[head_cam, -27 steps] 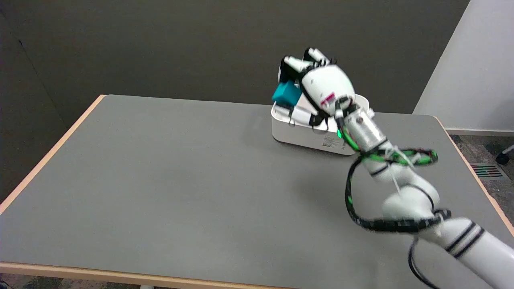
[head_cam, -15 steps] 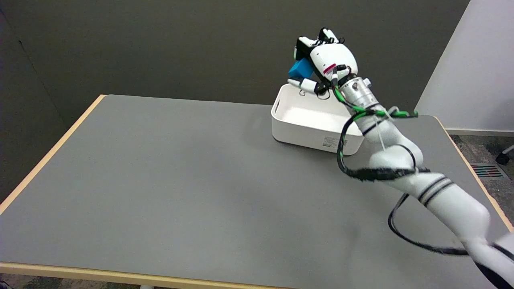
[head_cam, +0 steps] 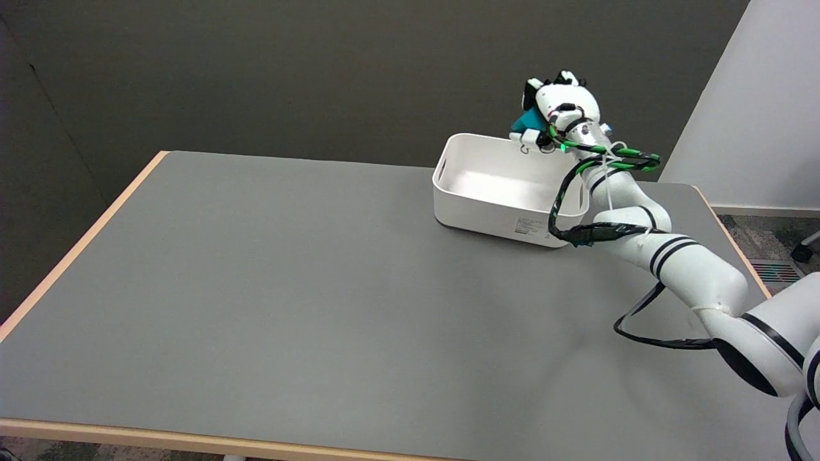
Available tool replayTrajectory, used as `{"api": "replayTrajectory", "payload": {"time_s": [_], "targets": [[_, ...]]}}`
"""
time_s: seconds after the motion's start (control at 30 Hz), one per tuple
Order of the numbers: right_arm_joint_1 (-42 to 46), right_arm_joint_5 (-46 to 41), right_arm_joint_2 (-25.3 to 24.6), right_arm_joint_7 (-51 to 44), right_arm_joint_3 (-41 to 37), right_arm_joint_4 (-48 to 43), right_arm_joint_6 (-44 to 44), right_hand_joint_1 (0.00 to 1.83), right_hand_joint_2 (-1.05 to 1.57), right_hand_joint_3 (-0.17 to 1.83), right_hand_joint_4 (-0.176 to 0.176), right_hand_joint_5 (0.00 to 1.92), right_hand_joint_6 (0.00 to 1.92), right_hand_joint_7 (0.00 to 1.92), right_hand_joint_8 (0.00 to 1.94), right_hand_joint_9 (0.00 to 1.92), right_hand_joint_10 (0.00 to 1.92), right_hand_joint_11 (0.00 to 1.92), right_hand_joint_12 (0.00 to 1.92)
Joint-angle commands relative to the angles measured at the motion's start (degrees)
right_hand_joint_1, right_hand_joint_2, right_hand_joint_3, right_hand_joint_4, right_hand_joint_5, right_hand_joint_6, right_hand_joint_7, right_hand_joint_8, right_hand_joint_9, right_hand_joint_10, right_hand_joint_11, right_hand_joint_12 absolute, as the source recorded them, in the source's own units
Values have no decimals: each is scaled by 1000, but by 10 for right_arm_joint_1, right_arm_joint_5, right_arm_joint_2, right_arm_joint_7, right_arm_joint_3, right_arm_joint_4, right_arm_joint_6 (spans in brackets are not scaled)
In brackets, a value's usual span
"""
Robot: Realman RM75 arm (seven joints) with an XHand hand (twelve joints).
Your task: Place blue wooden cube into white box.
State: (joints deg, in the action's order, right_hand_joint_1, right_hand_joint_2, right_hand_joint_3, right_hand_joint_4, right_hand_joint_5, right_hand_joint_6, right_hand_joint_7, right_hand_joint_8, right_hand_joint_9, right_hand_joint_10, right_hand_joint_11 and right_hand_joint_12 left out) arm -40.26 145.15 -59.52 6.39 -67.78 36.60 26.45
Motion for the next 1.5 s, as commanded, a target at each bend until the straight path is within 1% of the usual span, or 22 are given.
{"api": "replayTrajectory", "payload": {"time_s": [0.03,0.07,0.17,0.23,0.4,0.47,0.53,0.57,0.6,0.63,0.67,0.73,0.77,0.83,0.87,0.9,1.03,1.1,1.13,1.3,1.4,1.5], "targets": [[212,-122,40,-5,-71,200,-19,1100,1258,243,-101,425,1695,686,1696,576,1921,-1,1921],[238,-120,40,-5,-86,233,-19,1100,1254,251,-100,428,1694,687,1696,577,1921,-1,1921],[285,-118,41,-5,-116,288,-20,1099,1249,262,-96,430,1694,685,1699,576,1921,-1,1921],[296,-118,41,-5,-122,295,-23,1099,1248,262,-96,431,1693,685,1699,577,1921,-1,1921],[281,-122,42,-4,-111,252,-73,1096,1251,263,-96,428,1697,682,1706,576,1921,-1,1921],[277,-122,41,-1,-106,238,-83,1082,1289,219,-101,402,1714,658,1745,544,1921,-1,1921],[274,-122,39,-1,-102,231,-89,1070,1339,139,-97,379,1727,632,1760,503,1915,-1,1921],[273,-122,38,-1,-102,231,-90,1003,1071,486,-58,329,1272,529,1441,468,1699,12,1868],[271,-122,38,-1,-102,230,-90,929,771,876,-14,275,765,416,1084,431,1458,27,1809],[268,-123,37,-1,-101,228,-91,837,714,944,-2,234,604,367,796,382,1168,84,1632],[267,-124,37,-1,-100,228,-93,748,680,983,7,197,480,325,528,334,887,142,1454],[263,-126,36,-1,-99,228,-97,627,644,956,21,98,330,148,309,144,673,62,1260],[263,-126,36,-1,-98,228,-97,588,638,938,25,64,291,93,253,88,614,39,1210],[259,-126,36,-1,-94,230,-92,555,636,904,26,26,261,44,211,41,564,30,1168],[258,-126,36,-1,-94,232,-92,629,581,948,25,57,143,67,86,32,471,85,1023],[258,-126,36,-1,-94,236,-91,662,552,969,24,71,83,76,23,26,419,112,948],[262,-126,34,-1,-98,262,-72,633,550,959,21,67,71,64,15,24,365,95,949],[274,-139,34,0,-112,298,-57,459,606,927,27,-1,181,-1,133,-1,407,-1,1062],[280,-148,34,0,-115,312,-54,456,608,925,26,-1,180,-1,133,-1,406,-1,1064],[316,-224,47,0,-162,465,-48,408,656,911,14,-1,196,-1,151,-1,428,2,1113],[325,-250,58,-5,-189,554,-57,573,583,987,3,78,19,83,-1,31,399,107,944],[353,-273,54,-13,-235,623,-64,546,610,1007,-3,84,-1,93,6,34,421,103,949]]}}
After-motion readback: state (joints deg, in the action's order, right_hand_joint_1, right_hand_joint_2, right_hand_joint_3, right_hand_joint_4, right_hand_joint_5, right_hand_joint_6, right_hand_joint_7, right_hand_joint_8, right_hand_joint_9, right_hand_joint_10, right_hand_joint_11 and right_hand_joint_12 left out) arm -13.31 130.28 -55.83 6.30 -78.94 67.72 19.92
